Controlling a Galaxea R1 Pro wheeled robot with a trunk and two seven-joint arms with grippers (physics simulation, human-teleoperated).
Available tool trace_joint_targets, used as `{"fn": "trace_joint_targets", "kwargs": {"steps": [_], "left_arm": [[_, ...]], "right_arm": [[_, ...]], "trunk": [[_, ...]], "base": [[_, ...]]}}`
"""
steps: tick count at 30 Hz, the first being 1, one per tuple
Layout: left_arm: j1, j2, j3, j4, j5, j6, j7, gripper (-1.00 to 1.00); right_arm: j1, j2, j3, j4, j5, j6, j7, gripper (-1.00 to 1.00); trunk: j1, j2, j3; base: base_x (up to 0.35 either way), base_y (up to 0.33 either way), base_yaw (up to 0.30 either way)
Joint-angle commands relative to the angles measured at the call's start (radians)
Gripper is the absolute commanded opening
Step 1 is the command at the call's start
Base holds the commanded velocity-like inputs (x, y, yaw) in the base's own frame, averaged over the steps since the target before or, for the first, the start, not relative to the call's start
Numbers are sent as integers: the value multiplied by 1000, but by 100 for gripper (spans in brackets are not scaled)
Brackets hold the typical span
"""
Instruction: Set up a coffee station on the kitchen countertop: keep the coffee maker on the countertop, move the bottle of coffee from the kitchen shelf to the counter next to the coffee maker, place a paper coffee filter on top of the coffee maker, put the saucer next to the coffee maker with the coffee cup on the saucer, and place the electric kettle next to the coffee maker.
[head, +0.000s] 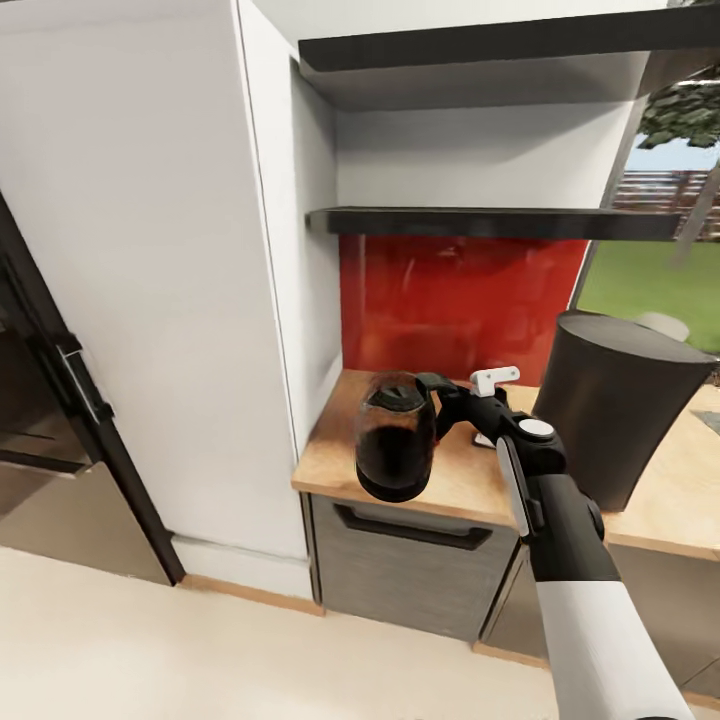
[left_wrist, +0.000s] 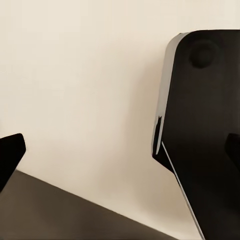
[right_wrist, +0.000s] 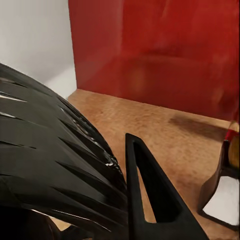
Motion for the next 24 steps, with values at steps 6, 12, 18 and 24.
{"fn": "trace_joint_targets", "kwargs": {"steps": [6, 12, 18, 24], "left_arm": [[0, 0, 5, -1, 4, -3, -2, 100], [0, 0, 6, -1, 5, -3, -3, 100], [1, 0, 6, -1, 6, -3, -2, 100], [0, 0, 7, -1, 6, -3, -2, 100]], "right_arm": [[-1, 1, -2, 0, 9, 4, 9, -100], [-1, 1, -2, 1, 9, 4, 9, -100], [-1, 1, -2, 8, 9, 4, 9, -100], [-1, 1, -2, 9, 9, 4, 9, -100]], "trunk": [[1, -2, -2], [1, -2, -2], [1, -2, -2], [1, -2, -2]], "base": [[0, 117, -294], [0, 217, -184], [0, 294, -16], [0, 298, -1]]}}
